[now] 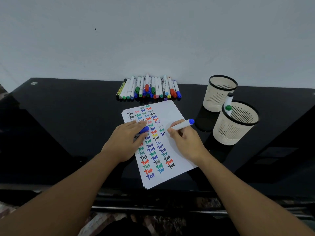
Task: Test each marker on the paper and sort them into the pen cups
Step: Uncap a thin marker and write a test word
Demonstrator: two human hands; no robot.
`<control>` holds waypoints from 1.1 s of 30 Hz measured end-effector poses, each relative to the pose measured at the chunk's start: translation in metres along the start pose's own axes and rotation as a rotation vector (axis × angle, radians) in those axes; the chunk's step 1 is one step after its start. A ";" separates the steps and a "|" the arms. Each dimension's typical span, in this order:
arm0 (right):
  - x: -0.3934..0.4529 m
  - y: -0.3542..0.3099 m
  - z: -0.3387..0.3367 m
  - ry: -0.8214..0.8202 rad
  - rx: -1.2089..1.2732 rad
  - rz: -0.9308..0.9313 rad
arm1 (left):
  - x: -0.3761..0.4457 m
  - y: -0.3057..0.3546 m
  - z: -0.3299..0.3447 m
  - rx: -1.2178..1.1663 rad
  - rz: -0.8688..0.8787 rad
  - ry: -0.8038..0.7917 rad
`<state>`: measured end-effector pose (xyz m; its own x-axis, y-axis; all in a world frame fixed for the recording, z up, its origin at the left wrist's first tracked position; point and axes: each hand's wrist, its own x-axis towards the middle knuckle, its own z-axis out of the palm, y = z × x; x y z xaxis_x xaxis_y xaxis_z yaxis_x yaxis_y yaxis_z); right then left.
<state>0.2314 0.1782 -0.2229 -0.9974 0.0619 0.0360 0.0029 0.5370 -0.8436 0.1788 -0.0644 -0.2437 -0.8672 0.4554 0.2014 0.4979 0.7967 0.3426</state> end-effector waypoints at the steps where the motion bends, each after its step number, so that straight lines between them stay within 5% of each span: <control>1: 0.000 0.000 0.000 0.003 -0.008 -0.004 | 0.000 0.000 0.000 0.001 -0.002 0.001; 33: 0.000 -0.003 -0.001 -0.012 -0.032 -0.015 | 0.000 0.002 -0.001 -0.030 -0.007 0.015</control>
<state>0.2316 0.1769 -0.2196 -0.9982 0.0436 0.0415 -0.0096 0.5640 -0.8257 0.1799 -0.0635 -0.2418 -0.8704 0.4442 0.2123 0.4923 0.7871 0.3716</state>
